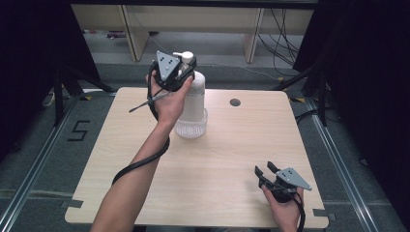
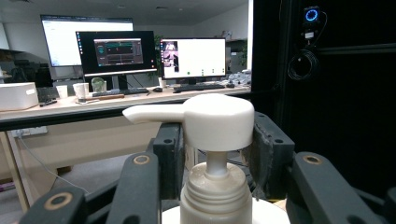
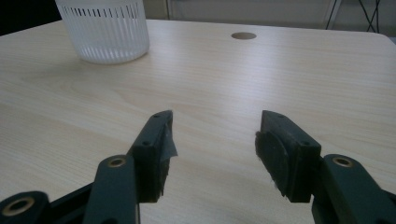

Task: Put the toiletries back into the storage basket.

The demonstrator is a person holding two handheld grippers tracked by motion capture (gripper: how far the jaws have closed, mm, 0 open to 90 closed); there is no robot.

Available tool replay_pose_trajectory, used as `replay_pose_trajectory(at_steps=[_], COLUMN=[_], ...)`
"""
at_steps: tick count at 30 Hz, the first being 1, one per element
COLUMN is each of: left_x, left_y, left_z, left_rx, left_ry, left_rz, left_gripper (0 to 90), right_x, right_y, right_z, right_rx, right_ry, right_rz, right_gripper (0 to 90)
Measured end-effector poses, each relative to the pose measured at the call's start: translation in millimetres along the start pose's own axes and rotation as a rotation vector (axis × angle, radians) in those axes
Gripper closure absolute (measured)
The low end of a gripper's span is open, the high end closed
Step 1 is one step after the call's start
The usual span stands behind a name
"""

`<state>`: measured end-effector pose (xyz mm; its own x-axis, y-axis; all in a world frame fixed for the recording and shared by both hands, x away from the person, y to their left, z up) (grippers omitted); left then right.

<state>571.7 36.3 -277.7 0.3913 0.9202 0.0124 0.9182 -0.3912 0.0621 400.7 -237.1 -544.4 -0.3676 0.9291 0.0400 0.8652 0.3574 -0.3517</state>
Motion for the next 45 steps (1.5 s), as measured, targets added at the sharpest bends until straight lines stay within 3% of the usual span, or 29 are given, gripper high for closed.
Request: replay_pose_trajectory(at_steps=[4, 5, 10, 11, 12, 13, 25, 26, 27, 29, 45], left_x=[0.8, 1.6, 4.9, 5.4, 5.5, 5.9, 4.6, 4.7, 4.7, 5.2, 8.2], left_y=[4.5, 5.3, 9.2, 10.4, 11.1, 11.6, 17.7, 18.1, 18.1, 19.8, 24.6], left_z=[1.2, 1.8, 5.9, 7.7, 8.3, 9.1, 14.2, 14.8, 14.8, 16.8, 37.5], left_rx=[0.000, 0.001, 0.010, 0.016, 0.016, 0.019, 0.027, 0.029, 0.029, 0.032, 0.073], left_ry=[0.002, 0.003, 0.004, 0.005, 0.002, 0.003, 0.000, 0.001, 0.001, 0.001, 0.007], left_rz=[0.010, 0.010, 0.001, 0.001, -0.001, -0.001, 0.002, 0.002, 0.002, 0.001, -0.006], left_gripper=[59.2, 59.2, 59.2, 59.2, 59.2, 59.2, 59.2, 59.2, 59.2, 59.2, 59.2], right_x=[-0.6, 2.1, 0.2, 4.5, 2.0, 1.8, 1.5, 4.8, 4.8, 1.2, 1.5], right_y=[0.5, 0.2, 0.5, 0.4, 1.0, 0.1, 0.0, -0.1, -0.1, 0.5, -0.3], right_z=[0.0, 1.1, 0.5, 1.5, 0.3, 1.1, 1.2, 2.0, 2.0, 1.0, 1.3], right_rx=[-0.002, 0.007, 0.003, 0.007, -0.004, 0.008, 0.012, 0.016, 0.016, 0.008, 0.013], right_ry=[-0.007, 0.021, 0.001, 0.055, 0.020, 0.019, 0.012, 0.053, 0.053, 0.008, 0.011], right_rz=[0.002, -0.006, 0.000, -0.006, -0.009, -0.008, -0.010, -0.010, -0.010, -0.005, -0.009], right_gripper=[45.7, 45.7, 45.6, 45.6, 45.6, 45.6, 45.6, 45.6, 45.6, 45.6, 45.5])
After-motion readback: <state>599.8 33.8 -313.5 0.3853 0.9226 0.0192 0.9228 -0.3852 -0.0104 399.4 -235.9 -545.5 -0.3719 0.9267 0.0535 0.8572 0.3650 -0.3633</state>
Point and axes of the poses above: each handheld gripper's, and its own axes: y roughly forward along the jaws, z roughly out of its underside, x roughly to its left, the point moved 9 cm from there along y, roughly forward along the jaws
